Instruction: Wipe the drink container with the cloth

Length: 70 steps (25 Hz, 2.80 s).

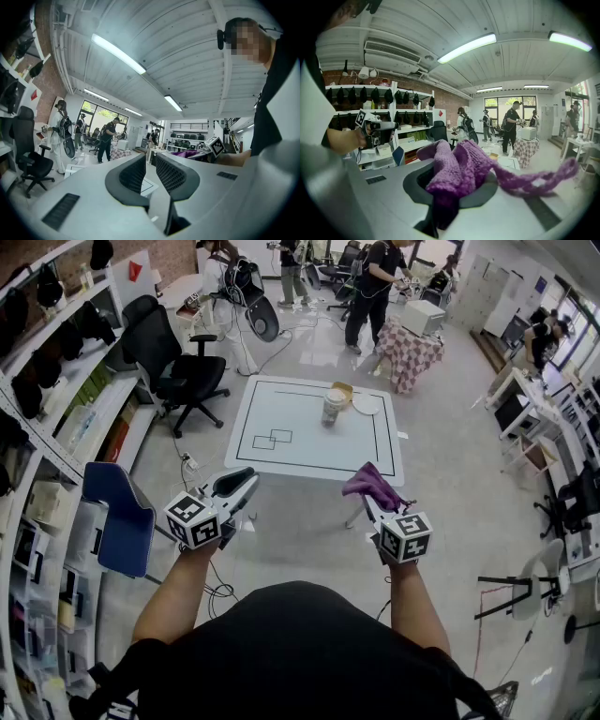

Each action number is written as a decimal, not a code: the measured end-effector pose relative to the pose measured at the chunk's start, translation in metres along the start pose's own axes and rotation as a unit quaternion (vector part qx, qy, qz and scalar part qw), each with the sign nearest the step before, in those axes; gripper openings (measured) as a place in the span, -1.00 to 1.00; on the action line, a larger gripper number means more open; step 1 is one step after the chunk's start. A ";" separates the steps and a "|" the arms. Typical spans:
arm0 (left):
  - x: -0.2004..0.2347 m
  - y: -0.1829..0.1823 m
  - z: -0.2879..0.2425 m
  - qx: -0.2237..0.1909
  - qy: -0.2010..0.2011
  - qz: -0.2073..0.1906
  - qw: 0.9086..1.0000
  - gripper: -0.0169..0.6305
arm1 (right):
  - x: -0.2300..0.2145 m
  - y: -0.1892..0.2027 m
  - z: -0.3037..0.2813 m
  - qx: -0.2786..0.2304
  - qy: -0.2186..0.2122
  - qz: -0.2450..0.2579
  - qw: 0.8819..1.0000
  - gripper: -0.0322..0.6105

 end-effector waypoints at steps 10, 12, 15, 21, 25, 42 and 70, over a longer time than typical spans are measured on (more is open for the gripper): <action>0.013 0.000 0.039 0.011 0.018 -0.006 1.000 -0.72 | 0.040 0.011 -0.001 -0.006 0.024 -0.030 0.999 -0.65; 0.014 0.000 0.044 0.012 0.023 -0.007 1.000 -0.72 | 0.046 0.011 0.001 -0.012 0.029 -0.038 0.999 -0.64; 0.017 0.001 0.046 0.014 0.030 -0.006 0.999 -0.72 | 0.054 0.012 0.005 -0.011 0.036 -0.037 0.999 -0.64; 0.017 0.011 0.038 0.024 0.042 0.003 0.999 -0.72 | 0.045 0.024 0.010 0.000 0.051 -0.046 0.998 -0.64; 0.024 0.013 0.023 0.035 0.046 0.002 0.998 -0.72 | 0.035 0.028 0.001 0.000 0.053 -0.059 0.997 -0.65; 0.125 0.007 -0.140 0.059 0.010 -0.001 0.998 -0.72 | -0.126 0.031 -0.136 0.023 0.021 -0.068 0.997 -0.65; 0.212 0.009 -0.354 0.069 -0.050 0.014 0.996 -0.71 | -0.340 0.041 -0.287 0.040 -0.039 -0.068 0.996 -0.65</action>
Point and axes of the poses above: the fingertips, and each gripper's own axes: z backward along the fingers, x to its left, y out of its underside, the point moved 1 cm from there along z, backward along the fingers, and after that the axes turned 5 degrees about z, right-handed, at the moved point
